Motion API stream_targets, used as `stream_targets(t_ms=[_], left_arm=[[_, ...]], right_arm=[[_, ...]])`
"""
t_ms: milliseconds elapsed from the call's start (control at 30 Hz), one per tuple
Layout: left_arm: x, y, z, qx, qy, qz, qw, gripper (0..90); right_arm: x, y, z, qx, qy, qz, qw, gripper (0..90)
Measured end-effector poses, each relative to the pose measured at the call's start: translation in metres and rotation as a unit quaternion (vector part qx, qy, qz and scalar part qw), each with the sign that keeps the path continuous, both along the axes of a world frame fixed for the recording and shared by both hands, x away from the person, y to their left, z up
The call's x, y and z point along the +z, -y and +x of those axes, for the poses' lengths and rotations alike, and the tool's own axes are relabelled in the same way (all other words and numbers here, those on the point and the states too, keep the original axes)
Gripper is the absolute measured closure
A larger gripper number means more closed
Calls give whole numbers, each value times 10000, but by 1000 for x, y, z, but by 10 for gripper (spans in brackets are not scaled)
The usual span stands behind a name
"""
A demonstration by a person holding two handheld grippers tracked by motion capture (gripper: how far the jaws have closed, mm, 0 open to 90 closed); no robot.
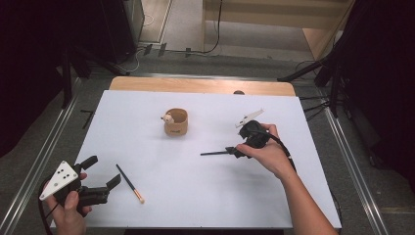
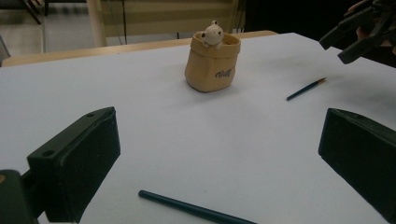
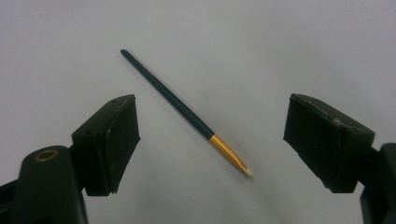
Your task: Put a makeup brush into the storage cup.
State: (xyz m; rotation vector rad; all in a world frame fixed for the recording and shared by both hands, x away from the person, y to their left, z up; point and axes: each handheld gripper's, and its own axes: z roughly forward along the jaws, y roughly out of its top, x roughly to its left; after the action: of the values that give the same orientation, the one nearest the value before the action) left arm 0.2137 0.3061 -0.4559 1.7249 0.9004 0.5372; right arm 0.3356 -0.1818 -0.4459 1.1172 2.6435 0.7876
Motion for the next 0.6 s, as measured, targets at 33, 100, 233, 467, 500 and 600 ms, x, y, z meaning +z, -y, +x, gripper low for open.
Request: stream_targets(t_ms=[33, 100, 233, 467, 500, 600], left_arm=[[0, 0, 0, 1, 2, -4, 10000, 0], [0, 0, 0, 0, 1, 0, 10000, 0], [0, 1, 0, 1, 7, -9, 10000, 0], [0, 2, 0, -19, -1, 30, 10000, 0], [0, 2, 0, -17, -6, 38, 10000, 0], [0, 2, 0, -14, -6, 44, 10000, 0]], right_arm=[[-1, -2, 1, 25, -36, -74, 10000, 212], [-3, -6, 2, 65, -49, -181, 9998, 230], [-8, -11, 6, 165, -165, -419, 9988, 287], [-18, -14, 11, 381, -316, -749, 9960, 500], [-18, -14, 11, 381, -316, -749, 9960, 500], [-21, -14, 13, 486, -422, -807, 9947, 531]])
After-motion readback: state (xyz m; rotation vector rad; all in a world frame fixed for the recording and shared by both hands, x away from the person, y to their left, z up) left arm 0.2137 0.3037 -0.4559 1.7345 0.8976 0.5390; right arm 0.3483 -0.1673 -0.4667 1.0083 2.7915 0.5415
